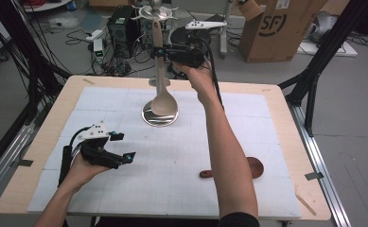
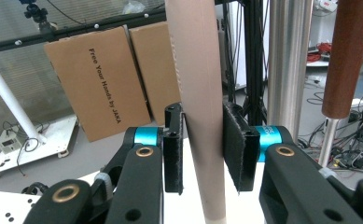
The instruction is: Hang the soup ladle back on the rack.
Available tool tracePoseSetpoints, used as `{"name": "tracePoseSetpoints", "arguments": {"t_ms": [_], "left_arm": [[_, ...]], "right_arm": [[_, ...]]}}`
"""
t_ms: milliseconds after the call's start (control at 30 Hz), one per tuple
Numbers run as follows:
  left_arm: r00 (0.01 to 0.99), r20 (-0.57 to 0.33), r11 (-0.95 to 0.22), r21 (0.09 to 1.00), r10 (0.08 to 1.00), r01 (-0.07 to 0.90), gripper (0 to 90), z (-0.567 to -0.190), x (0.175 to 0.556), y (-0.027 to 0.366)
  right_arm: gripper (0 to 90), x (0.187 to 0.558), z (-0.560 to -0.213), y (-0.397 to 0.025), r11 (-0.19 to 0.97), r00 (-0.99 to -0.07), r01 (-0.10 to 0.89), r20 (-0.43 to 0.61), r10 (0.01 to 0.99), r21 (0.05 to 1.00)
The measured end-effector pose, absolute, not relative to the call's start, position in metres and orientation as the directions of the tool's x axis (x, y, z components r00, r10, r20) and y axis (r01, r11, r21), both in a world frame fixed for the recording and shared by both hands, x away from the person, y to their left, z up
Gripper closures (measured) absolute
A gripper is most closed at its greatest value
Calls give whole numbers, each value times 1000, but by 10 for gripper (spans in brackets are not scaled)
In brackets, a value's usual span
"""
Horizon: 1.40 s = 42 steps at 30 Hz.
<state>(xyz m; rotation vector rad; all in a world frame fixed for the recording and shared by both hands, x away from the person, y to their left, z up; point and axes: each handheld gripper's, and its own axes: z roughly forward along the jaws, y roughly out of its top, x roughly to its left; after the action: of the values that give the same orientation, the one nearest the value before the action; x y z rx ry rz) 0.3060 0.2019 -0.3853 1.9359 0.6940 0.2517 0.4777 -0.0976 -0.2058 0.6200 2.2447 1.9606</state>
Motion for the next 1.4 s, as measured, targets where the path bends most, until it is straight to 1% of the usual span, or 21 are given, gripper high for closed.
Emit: {"name": "tracePoseSetpoints", "arguments": {"t_ms": [233,567,800,867,1033,1167,1267,1400], "left_arm": [[811,-124,-315,880,571,356,118,-385,306,202],[811,-124,-312,881,571,355,119,-385,306,202],[810,-127,-307,882,573,356,118,-385,307,203],[809,-131,-303,883,573,358,119,-385,307,204],[809,-130,-306,882,573,359,119,-386,308,204],[805,-131,-302,882,578,361,119,-385,307,204],[804,-131,-300,884,580,360,119,-385,307,205],[806,-128,-303,883,578,358,118,-385,307,205]], "right_arm": [[686,477,-206,-98,97,-908,241,190,373,966],[613,471,-200,-108,117,-903,238,175,393,964],[615,465,-198,-118,118,-901,232,168,399,965],[627,464,-199,-122,118,-900,234,169,403,965],[705,462,-199,-130,124,-898,241,173,405,962],[827,460,-196,-133,130,-904,234,166,393,964],[891,459,-194,-134,145,-910,221,151,386,964],[892,458,-190,-138,158,-906,222,144,398,962]]}}
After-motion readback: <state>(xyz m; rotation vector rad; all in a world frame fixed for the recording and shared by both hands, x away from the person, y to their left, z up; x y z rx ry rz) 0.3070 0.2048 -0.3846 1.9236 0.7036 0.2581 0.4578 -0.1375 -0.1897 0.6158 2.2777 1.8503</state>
